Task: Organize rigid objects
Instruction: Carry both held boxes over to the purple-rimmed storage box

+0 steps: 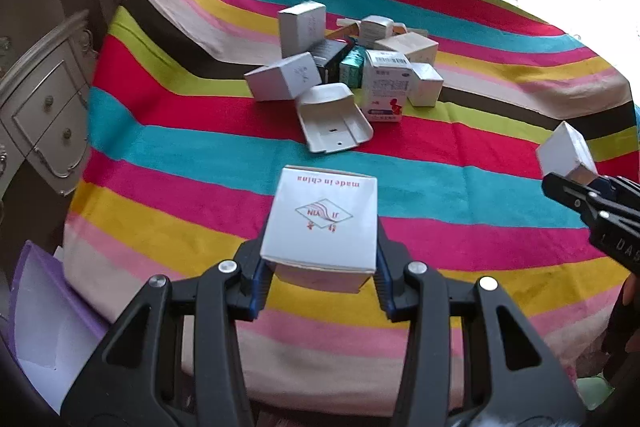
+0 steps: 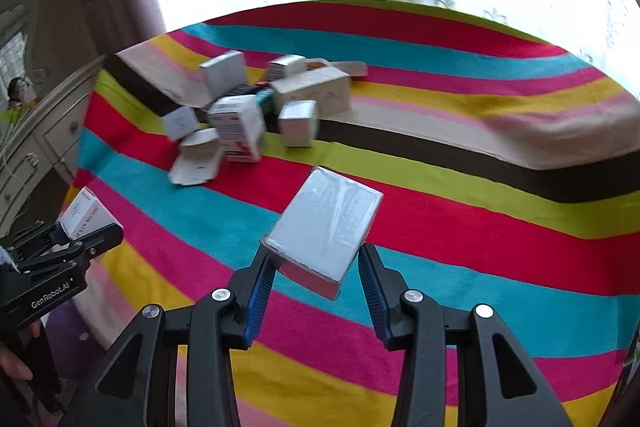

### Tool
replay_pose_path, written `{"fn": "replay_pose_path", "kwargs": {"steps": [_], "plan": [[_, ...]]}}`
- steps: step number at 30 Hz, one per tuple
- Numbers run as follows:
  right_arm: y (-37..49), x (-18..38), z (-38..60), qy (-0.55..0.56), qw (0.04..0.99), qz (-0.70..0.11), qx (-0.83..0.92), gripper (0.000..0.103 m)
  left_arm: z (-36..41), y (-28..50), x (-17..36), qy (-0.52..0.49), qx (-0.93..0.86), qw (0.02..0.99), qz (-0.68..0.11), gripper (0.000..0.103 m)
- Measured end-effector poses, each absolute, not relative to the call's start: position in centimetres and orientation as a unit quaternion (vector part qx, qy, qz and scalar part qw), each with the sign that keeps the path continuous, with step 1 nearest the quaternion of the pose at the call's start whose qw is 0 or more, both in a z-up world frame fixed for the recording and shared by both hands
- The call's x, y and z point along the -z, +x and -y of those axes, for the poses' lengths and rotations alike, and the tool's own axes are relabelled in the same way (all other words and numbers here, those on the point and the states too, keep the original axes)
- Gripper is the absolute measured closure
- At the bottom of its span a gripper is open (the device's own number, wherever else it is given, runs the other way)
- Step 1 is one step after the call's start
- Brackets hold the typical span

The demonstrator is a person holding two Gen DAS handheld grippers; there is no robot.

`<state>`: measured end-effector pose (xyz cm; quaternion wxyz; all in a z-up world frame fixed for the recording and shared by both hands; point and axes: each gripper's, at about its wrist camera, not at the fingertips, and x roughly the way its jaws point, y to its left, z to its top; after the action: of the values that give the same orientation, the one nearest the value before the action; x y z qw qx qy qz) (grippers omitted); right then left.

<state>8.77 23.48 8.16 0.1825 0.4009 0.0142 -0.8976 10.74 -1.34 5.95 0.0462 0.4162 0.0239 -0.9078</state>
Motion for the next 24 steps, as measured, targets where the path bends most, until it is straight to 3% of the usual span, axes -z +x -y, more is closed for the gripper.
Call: {"fn": "replay_pose_path", "kwargs": {"steps": [13,24], "plan": [[12.8,-11.6,-15.7,0.372,0.282,-0.056,0.883,0.059,6.3,17.5,-9.3,0.406,0.906,0.115,-0.027,0.056],[19.4,-13.3,-2.6,0.347,0.440,-0.165,0.812,0.059,15.1,28.1,-9.0,0.393,0.887,0.227,-0.085,0.056]]}}
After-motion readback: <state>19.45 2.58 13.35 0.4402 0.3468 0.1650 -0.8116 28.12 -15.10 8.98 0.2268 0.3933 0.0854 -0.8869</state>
